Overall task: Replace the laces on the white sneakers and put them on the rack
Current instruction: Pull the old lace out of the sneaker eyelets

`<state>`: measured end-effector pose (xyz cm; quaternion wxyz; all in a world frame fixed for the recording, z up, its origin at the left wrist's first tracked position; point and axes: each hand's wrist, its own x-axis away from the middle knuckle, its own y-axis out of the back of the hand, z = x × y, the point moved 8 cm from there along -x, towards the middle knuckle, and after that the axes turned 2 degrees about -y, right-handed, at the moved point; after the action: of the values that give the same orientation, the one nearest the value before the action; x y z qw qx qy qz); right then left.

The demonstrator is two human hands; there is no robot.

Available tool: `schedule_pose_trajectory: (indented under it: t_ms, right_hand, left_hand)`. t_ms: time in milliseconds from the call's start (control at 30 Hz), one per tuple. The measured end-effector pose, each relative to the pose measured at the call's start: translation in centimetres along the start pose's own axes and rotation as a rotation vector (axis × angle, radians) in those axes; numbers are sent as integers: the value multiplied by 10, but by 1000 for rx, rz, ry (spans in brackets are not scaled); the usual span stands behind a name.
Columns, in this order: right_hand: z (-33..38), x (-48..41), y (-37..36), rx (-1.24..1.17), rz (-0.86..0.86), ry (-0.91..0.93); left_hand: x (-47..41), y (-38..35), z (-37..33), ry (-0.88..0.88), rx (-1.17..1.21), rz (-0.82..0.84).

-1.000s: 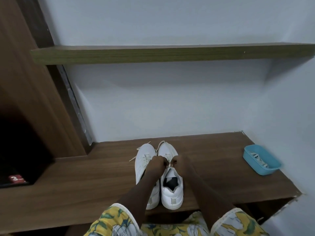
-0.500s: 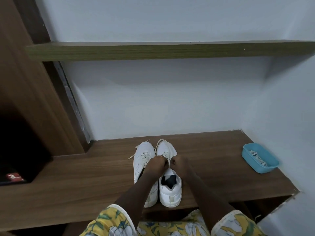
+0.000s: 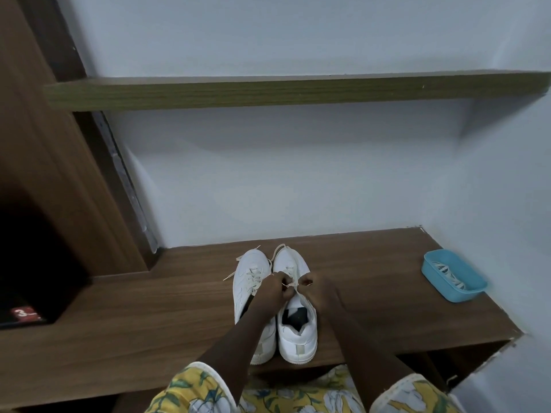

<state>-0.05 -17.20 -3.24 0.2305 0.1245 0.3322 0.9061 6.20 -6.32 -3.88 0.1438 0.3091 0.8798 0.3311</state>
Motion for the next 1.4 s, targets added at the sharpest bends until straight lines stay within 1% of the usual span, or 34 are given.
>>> schedule_pose_trajectory:
  t_ms: [100, 167, 267, 400, 567, 667, 767, 867, 967, 1033, 1133, 1200, 1333, 1400]
  right_hand:
    - [2, -1, -1, 29, 26, -1]
    - [3, -3, -2, 39, 27, -11]
    - [-1, -6, -5, 32, 60, -59]
    - [-11, -8, -4, -115, 51, -154]
    - [-4, -11, -8, -48, 99, -124]
    - [-2, -13, -10, 4, 89, -95]
    - [-1, -16, -12, 20, 92, -51]
    - [1, -13, -11, -8, 124, -66]
    - [2, -18, -12, 31, 144, -78]
    - [4, -20, -13, 27, 167, -90]
    - [6, -21, -5, -92, 127, -159]
    - [8, -21, -1, -127, 133, -194]
    - [20, -22, 5, -148, 151, -126]
    - [27, -23, 8, -180, 163, -84]
  left_hand:
    - [-4, 1, -6, -14, -108, 6]
    - [-4, 3, -9, -6, -132, -3]
    - [-3, 6, -7, 53, -91, -23]
    - [0, 2, -3, 148, -11, -8]
    - [-1, -1, -4, 192, 64, 23]
    - [-2, -7, -9, 187, -10, 103]
    - [-1, -8, -5, 242, -50, 156]
    - [1, -6, 0, 287, -39, 187]
    - [4, -4, 2, 341, 43, 212]
    - [4, -3, -1, 328, 43, 215]
    - [4, 1, -6, 317, 64, 196]
    - [4, 3, -12, 309, 84, 196]
    - [1, 2, -14, 303, 102, 203]
    - [-2, 1, -13, 302, 169, 200]
